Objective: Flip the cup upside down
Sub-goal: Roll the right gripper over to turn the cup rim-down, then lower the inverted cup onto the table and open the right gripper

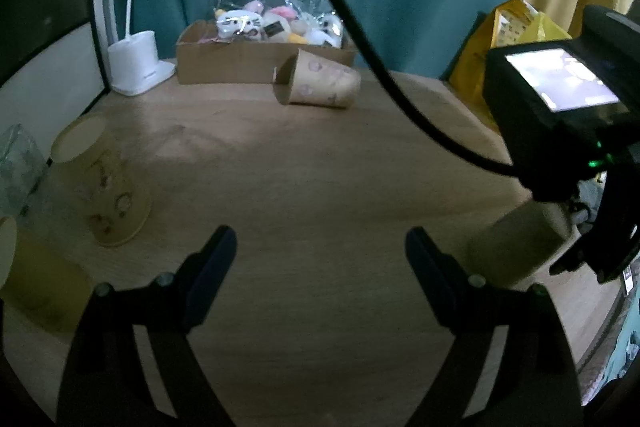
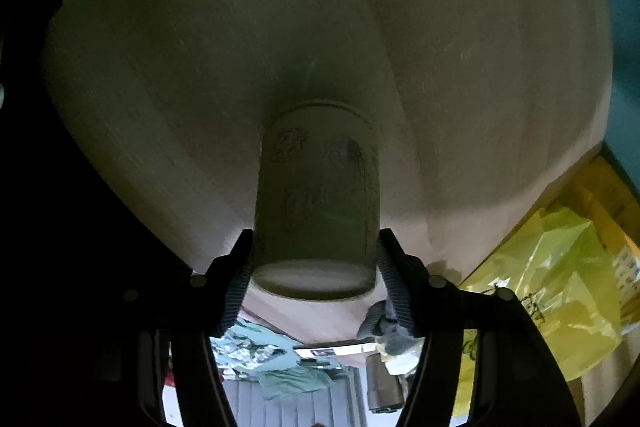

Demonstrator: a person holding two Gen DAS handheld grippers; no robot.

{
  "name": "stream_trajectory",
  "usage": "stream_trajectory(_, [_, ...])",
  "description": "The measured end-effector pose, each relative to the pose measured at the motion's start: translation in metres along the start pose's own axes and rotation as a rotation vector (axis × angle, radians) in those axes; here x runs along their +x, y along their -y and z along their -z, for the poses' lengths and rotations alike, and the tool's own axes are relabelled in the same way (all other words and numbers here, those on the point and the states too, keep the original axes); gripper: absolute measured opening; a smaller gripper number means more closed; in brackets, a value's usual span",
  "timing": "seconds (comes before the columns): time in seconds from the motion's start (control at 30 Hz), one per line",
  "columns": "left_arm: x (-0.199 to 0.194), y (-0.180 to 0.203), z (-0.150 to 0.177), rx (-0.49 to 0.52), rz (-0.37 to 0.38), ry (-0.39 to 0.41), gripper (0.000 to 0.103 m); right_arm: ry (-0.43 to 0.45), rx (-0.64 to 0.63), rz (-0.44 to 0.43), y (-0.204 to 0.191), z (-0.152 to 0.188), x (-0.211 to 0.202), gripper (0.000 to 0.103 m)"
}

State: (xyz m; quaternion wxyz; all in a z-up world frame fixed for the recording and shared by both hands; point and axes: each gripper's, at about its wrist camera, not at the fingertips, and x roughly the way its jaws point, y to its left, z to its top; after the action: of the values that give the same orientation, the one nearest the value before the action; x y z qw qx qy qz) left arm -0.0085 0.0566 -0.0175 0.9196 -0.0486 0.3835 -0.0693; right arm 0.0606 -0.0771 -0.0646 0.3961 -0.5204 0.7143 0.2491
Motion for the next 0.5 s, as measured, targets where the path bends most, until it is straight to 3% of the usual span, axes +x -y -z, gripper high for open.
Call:
stream_trajectory(0.07, [0.001, 0.0, 0.001, -0.002, -0.002, -0.003, 0.088, 0.013, 0.003, -0.003, 0.002, -0.003, -0.002, 0.075])
stream_trajectory(0.37, [-0.01, 0.003, 0.003, 0.003, 0.013, 0.011, 0.088, 0.112, 0.066, 0.007, 0.01, 0.01, -0.009, 0.075])
stream_trajectory(0.5, [-0.014, 0.01, 0.006, 0.022, 0.033, 0.018, 0.088, 0.263, 0.165, -0.008, 0.013, 0.028, -0.019, 0.075])
